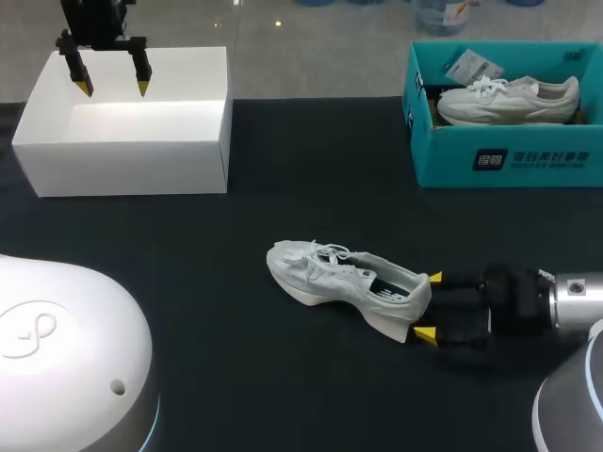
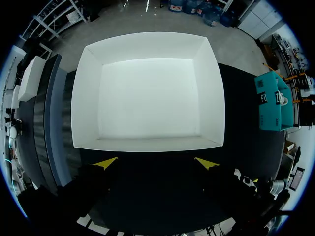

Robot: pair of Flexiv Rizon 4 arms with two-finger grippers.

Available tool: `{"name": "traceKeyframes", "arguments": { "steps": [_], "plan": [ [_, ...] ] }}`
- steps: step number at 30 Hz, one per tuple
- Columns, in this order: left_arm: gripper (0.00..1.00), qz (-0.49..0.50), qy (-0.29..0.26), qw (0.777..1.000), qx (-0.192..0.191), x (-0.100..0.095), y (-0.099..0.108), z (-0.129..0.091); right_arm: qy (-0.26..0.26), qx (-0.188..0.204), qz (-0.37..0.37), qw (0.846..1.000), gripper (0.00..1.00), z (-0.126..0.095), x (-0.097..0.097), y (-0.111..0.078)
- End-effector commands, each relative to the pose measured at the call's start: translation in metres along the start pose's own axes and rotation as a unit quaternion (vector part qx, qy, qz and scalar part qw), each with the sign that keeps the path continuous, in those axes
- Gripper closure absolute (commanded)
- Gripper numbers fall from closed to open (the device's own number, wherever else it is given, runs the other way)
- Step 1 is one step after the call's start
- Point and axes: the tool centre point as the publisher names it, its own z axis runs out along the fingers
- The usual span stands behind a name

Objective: Take the shoe out of the shoebox, open the shoe tongue, remove and reinsert the insole, then place the shoe into the shoebox

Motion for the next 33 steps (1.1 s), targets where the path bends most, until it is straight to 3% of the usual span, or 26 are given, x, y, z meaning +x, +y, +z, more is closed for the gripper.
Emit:
{"name": "traceKeyframes", "arguments": {
  "steps": [1, 27, 31, 33],
  "plan": [
    [0.00, 0.000, 0.000, 1.000, 0.000, 0.000, 0.000, 0.000, -0.001, 0.003, 0.005, 1.000, 0.00, 0.011, -0.001, -0.003],
    [0.00, 0.000, 0.000, 1.000, 0.000, 0.000, 0.000, 0.000, -0.003, 0.015, 0.022, 1.000, 0.00, 0.021, -0.002, -0.017],
    [0.00, 0.000, 0.000, 1.000, 0.000, 0.000, 0.000, 0.000, -0.001, 0.016, 0.024, 1.000, 0.50, 0.022, -0.002, -0.020],
    [0.00, 0.000, 0.000, 1.000, 0.000, 0.000, 0.000, 0.000, -0.001, 0.018, 0.025, 1.000, 0.57, 0.021, -0.002, -0.021]
  ]
}}
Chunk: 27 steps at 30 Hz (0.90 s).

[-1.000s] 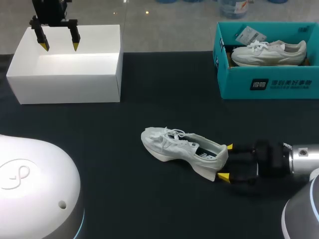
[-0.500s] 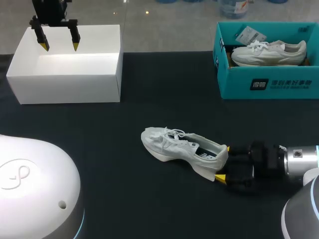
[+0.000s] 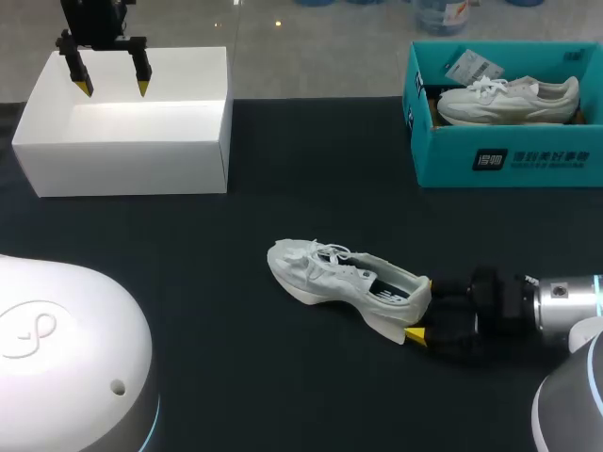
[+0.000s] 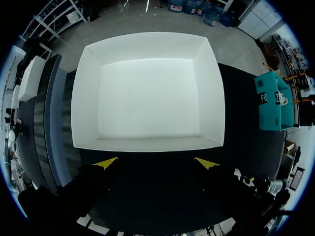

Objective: Take the shoe out of the shoebox, open the shoe tongue, remove and reinsert the insole, then place the shoe into the shoebox

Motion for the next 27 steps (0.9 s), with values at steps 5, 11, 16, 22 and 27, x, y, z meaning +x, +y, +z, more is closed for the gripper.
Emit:
{"name": "traceKeyframes", "arguments": {
  "steps": [5, 11, 16, 22, 27],
  "plan": [
    [0.00, 0.000, 0.000, 1.000, 0.000, 0.000, 0.000, 0.000, 0.001, 0.008, -0.002, 1.000, 0.62, -0.002, -0.005, -0.002],
    [0.00, 0.000, 0.000, 1.000, 0.000, 0.000, 0.000, 0.000, 0.027, 0.017, -0.016, 0.999, 0.63, -0.006, -0.013, 0.000],
    [0.00, 0.000, 0.000, 1.000, 0.000, 0.000, 0.000, 0.000, 0.048, 0.023, -0.023, 0.998, 0.63, -0.008, -0.020, 0.000],
    [0.00, 0.000, 0.000, 1.000, 0.000, 0.000, 0.000, 0.000, 0.074, 0.028, -0.030, 0.996, 0.60, -0.011, -0.029, -0.003],
    [0.00, 0.000, 0.000, 1.000, 0.000, 0.000, 0.000, 0.000, 0.097, 0.035, -0.040, 0.994, 0.63, -0.015, -0.036, -0.002]
  ]
}}
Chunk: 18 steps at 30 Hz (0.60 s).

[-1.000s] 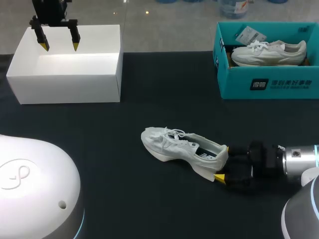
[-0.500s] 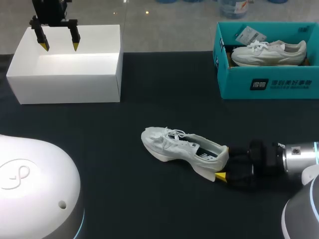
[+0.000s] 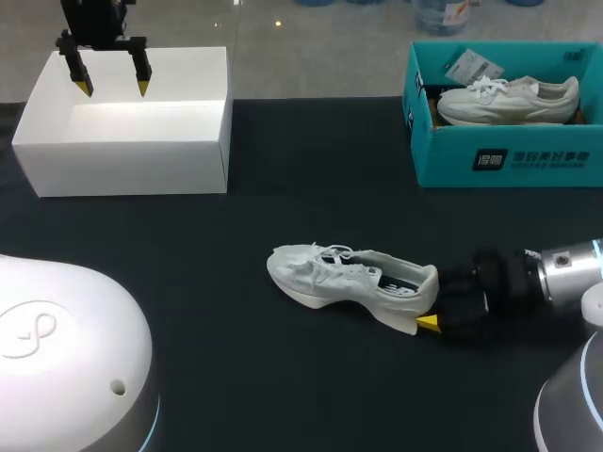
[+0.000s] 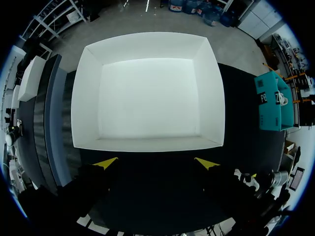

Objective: Take the shoe out of the shoebox, open the shoe tongue, remove and reinsert the insole, then place the shoe into the shoebox

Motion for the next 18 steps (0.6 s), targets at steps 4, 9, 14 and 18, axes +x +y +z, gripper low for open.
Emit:
{"name": "traceKeyframes", "arguments": {
  "steps": [4, 9, 14, 18],
  "plan": [
    [0.00, 0.000, 0.000, 1.000, 0.000, 0.000, 0.000, 0.000, 0.042, 0.013, -0.005, 0.999, 0.64, -0.008, -0.013, 0.001],
    [0.00, 0.000, 0.000, 1.000, 0.000, 0.000, 0.000, 0.000, 0.061, 0.018, -0.013, 0.998, 0.64, -0.007, -0.018, 0.003],
    [0.00, 0.000, 0.000, 1.000, 0.000, 0.000, 0.000, 0.000, 0.072, 0.031, -0.019, 0.997, 0.65, -0.010, -0.024, 0.005],
    [0.00, 0.000, 0.000, 1.000, 0.000, 0.000, 0.000, 0.000, 0.076, 0.039, -0.023, 0.996, 0.64, -0.014, -0.028, 0.007]
  ]
}}
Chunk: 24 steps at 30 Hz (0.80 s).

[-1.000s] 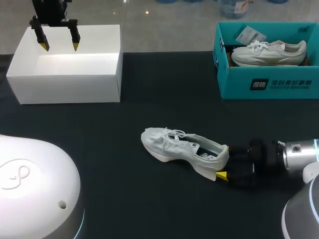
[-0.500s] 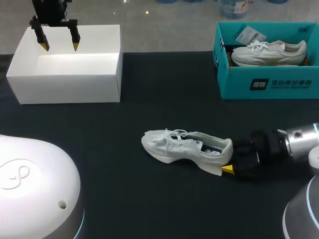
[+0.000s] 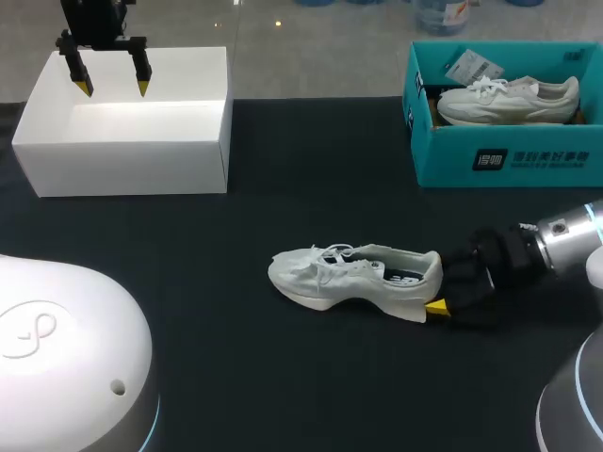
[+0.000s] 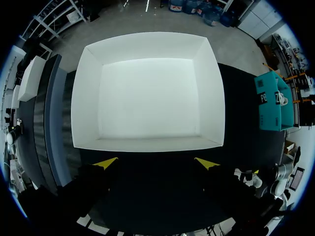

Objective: Take the shoe out of the shoebox, open the shoe tongue, remove and reinsert the insole, then place the shoe into the shoebox

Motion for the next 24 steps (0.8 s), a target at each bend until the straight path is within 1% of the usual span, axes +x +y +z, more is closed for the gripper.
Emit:
{"name": "traceKeyframes", "arguments": {
  "steps": [1, 5, 7, 9, 11, 14, 19, 24],
  "plan": [
    [0.00, 0.000, 0.000, 1.000, 0.000, 0.0001, 0.0005, 0.0000, 0.016, 0.009, 0.000, 1.000, 0.64, -0.0047, -0.0059, 0.0033],
    [0.00, 0.000, 0.000, 1.000, 0.000, 0.0001, 0.0005, 0.0000, 0.017, 0.011, -0.001, 1.000, 0.62, -0.0049, -0.0064, 0.0046],
    [0.00, 0.000, 0.000, 1.000, 0.000, 0.0001, 0.0005, 0.0000, 0.018, 0.013, -0.001, 1.000, 0.59, -0.0041, -0.0066, 0.0047],
    [0.00, 0.000, 0.000, 1.000, 0.000, 0.0001, 0.0005, 0.0000, 0.023, 0.014, -0.004, 1.000, 0.53, -0.0035, -0.0070, 0.0047],
    [0.00, 0.000, 0.000, 1.000, 0.000, 0.0001, 0.0005, 0.0000, 0.025, 0.016, -0.004, 1.000, 0.52, -0.0035, -0.0071, 0.0047],
    [0.00, 0.000, 0.000, 1.000, 0.000, 0.0001, 0.0005, 0.0000, 0.029, 0.017, -0.006, 0.999, 0.52, -0.0037, -0.0075, 0.0047],
    [0.00, 0.000, 0.000, 1.000, 0.000, 0.0001, 0.0005, 0.0000, 0.034, 0.020, -0.009, 0.999, 0.56, -0.0044, -0.0097, 0.0035],
    [0.00, 0.000, 0.000, 1.000, 0.000, 0.0001, 0.0005, 0.0000, 0.039, 0.021, -0.011, 0.999, 0.55, -0.0034, -0.0130, 0.0033]
  ]
}}
